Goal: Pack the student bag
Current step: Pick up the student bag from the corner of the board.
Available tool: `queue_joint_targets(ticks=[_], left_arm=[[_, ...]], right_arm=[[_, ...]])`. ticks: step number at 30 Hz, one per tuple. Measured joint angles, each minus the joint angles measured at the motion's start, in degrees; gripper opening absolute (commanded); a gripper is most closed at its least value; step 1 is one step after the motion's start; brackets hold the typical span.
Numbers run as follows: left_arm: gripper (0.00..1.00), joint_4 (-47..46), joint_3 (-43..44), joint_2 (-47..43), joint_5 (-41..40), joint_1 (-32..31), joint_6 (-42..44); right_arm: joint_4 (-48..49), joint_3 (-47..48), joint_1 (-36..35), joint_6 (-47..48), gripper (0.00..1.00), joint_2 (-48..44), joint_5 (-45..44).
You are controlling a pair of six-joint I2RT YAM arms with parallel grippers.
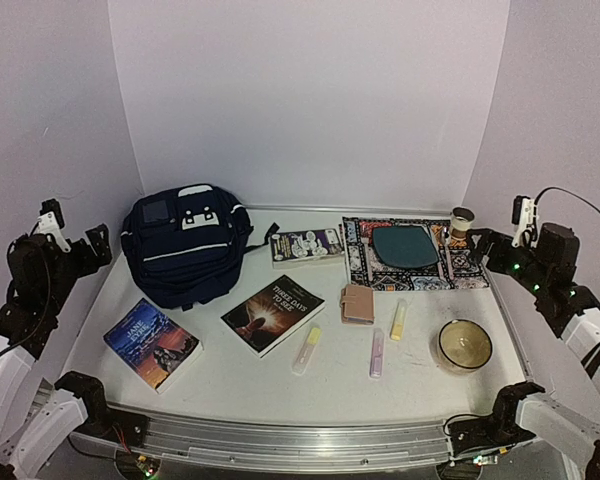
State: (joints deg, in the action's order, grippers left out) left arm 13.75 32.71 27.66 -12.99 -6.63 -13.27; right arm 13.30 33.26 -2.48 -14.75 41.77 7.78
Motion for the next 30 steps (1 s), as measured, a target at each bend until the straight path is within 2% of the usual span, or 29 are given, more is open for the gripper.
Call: queue_joint_targets(ticks=[6, 16, 24, 30], left_arm=[[0.99, 2.9, 4.9, 11.7, 4.1, 0.0, 1.7], [0.99, 9.0, 20.4, 39.1, 8.4, -1.1, 4.6], [0.98, 14.4, 33.7, 61.2, 3.8, -16.1, 8.9], [0.96, 19.1, 39.3, 72.4, -0.5, -23.0, 12.7]], right_arm=[[-0.1, 0.0, 0.0, 0.8, 0.98, 2.4, 2.7], [-1.7, 1.3, -0.5, 3.5, 0.98, 7.6, 6.6], [-2.2, 1.4, -4.7, 4.9, 0.98, 11.9, 7.7], [-2.6, 1.4, -7.8, 5.5, 0.98, 12.9, 7.7]])
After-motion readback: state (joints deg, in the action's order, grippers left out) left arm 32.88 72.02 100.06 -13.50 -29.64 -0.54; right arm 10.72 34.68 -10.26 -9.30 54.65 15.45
